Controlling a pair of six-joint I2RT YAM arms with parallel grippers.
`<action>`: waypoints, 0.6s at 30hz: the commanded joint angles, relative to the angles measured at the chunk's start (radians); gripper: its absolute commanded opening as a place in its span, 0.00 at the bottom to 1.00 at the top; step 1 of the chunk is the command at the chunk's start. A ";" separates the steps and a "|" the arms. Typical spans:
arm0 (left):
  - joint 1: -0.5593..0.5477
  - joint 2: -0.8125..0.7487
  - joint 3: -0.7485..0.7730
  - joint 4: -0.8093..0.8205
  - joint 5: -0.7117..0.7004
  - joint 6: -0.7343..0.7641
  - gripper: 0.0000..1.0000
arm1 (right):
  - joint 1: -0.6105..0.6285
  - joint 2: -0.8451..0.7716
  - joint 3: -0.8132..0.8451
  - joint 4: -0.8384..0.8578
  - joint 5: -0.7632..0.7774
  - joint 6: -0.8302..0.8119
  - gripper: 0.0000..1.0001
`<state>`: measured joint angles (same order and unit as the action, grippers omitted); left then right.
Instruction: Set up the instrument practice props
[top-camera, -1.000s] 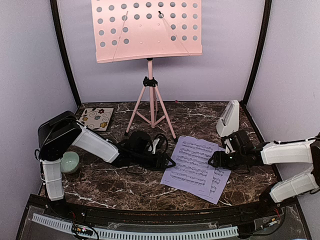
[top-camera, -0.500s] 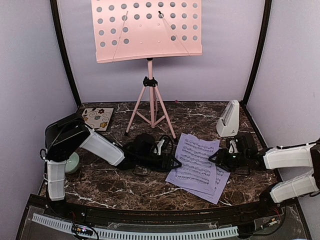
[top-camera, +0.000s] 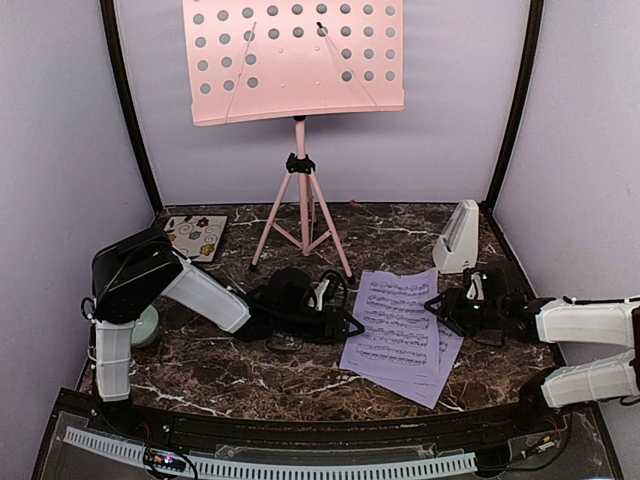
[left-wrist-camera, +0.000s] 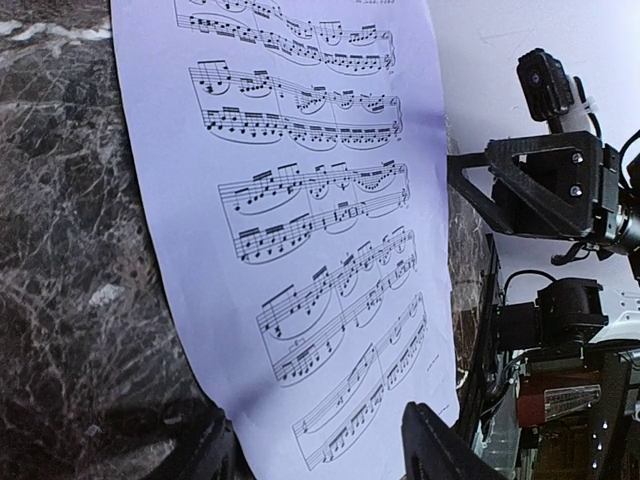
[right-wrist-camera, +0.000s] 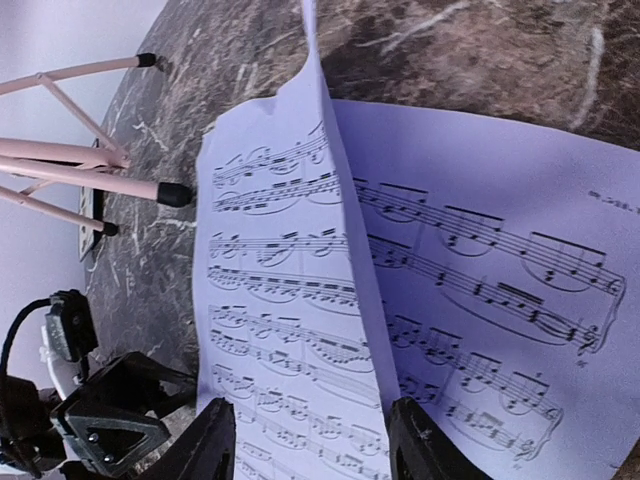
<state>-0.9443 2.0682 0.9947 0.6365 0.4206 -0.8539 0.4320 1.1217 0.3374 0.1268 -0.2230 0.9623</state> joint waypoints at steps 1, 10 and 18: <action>-0.009 0.029 0.004 -0.047 -0.013 -0.007 0.59 | -0.027 0.057 -0.029 -0.006 0.024 -0.051 0.53; -0.008 0.035 0.010 -0.038 -0.009 -0.001 0.59 | -0.030 0.162 -0.071 0.120 -0.020 -0.052 0.42; -0.008 0.050 0.025 -0.044 -0.003 0.007 0.58 | -0.030 0.098 -0.061 0.214 -0.127 -0.035 0.12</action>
<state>-0.9466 2.0861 1.0107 0.6491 0.4171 -0.8532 0.4038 1.2587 0.2726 0.2710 -0.2859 0.9249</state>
